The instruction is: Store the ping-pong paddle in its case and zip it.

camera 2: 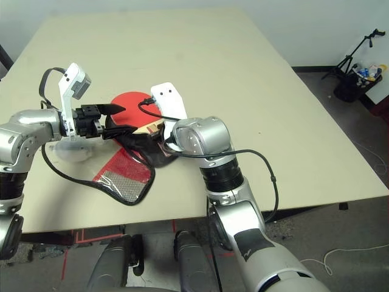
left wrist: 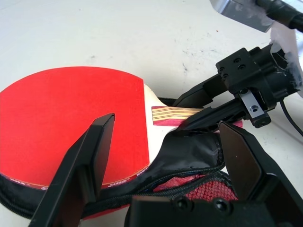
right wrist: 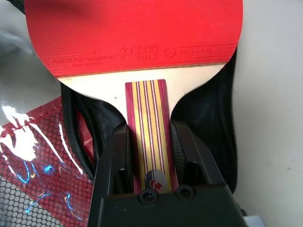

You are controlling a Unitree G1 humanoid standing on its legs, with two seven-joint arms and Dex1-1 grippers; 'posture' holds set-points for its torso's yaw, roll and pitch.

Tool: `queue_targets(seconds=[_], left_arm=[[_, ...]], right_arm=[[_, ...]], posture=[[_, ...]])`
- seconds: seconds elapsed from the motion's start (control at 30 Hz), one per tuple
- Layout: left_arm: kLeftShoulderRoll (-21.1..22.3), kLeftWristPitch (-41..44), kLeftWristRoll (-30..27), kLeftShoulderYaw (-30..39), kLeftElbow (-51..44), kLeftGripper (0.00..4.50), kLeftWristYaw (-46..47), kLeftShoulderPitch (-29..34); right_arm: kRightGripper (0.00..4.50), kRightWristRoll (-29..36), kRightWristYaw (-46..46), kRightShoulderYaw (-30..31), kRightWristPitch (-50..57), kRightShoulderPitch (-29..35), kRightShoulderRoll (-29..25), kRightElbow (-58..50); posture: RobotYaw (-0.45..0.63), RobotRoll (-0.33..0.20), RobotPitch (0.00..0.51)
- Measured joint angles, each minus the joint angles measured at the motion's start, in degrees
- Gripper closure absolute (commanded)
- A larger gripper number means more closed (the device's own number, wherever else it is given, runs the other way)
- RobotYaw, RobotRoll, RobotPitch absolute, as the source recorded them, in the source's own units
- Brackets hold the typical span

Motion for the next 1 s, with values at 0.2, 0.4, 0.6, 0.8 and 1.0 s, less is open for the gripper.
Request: queue_targets(seconds=[0.2, 0.4, 0.6, 0.8, 1.0], left_arm=[[0.0, 0.2, -0.2, 0.0, -0.7, 0.0, 0.6, 0.3], [0.0, 0.5, -1.3, 0.1, -0.8, 0.0, 1.1, 0.6], [0.0, 0.6, -1.5, 0.1, -0.8, 0.0, 1.5, 0.6], [0.0, 0.6, -1.7, 0.1, -0.8, 0.0, 1.7, 0.6], [0.0, 0.6, -1.8, 0.1, -0.8, 0.0, 1.9, 0.6]], right_arm=[[3.36, -1.2, 0.4, 2.1, -4.5, 0.0, 0.0, 6.1], [3.36, -2.6, 1.1, 3.1, -9.4, 0.0, -0.1, 11.1], [3.36, -3.7, 2.1, 3.2, -13.7, -0.1, 0.0, 14.8], [3.36, -4.2, 2.9, 3.3, -14.9, -0.5, 0.2, 16.1], [3.36, -4.9, 3.3, 3.4, -15.3, -0.5, 0.6, 16.2]], posture=[[0.04, 0.0, 0.145], [0.04, 0.0, 0.145], [0.05, 0.0, 0.144], [0.05, 0.0, 0.146], [0.04, 0.0, 0.145]])
